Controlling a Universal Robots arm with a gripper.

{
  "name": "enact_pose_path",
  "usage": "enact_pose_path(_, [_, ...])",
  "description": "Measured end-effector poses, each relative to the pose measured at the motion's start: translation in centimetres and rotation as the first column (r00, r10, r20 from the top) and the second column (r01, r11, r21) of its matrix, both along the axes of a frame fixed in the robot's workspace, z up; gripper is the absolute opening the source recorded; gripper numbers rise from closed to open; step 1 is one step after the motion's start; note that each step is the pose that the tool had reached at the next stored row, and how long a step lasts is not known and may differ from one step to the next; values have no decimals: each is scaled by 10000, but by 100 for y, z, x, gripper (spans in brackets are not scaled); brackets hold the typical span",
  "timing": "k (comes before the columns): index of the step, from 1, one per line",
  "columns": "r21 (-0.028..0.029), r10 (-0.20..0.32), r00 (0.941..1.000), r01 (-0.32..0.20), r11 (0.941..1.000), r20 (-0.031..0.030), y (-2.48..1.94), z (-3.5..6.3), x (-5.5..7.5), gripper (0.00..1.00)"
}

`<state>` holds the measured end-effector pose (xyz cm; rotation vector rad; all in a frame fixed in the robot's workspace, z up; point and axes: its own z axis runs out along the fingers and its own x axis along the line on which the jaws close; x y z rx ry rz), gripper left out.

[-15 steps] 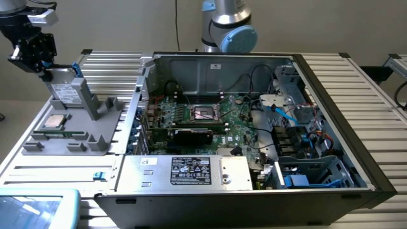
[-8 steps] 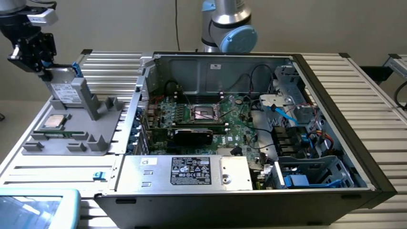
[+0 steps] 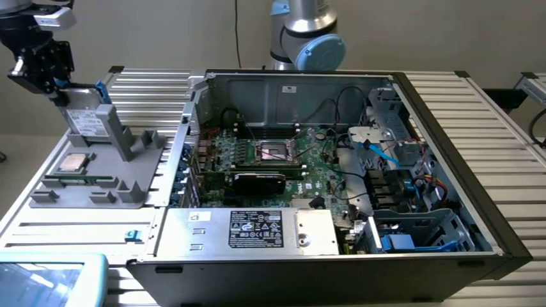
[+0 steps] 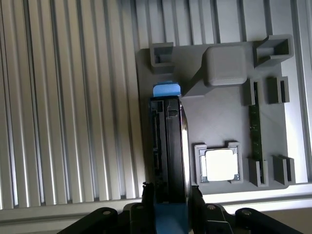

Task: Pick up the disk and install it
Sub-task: 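Pick up the disk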

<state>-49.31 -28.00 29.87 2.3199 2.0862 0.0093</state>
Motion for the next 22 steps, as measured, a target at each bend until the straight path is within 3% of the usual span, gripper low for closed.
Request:
enact_pose_path(6, [1, 5, 10000, -5, 10000, 2, 1, 58, 12, 38])
enact_pose_path(19, [0, 11, 10000, -11, 10000, 0, -2, 61, 57, 38])
enact_pose_path(21, [-1, 11, 10000, -11, 10000, -3, -2, 59, 58, 40])
enact_pose_path(22, [-1, 11, 10000, -11, 10000, -2, -2, 57, 58, 46])
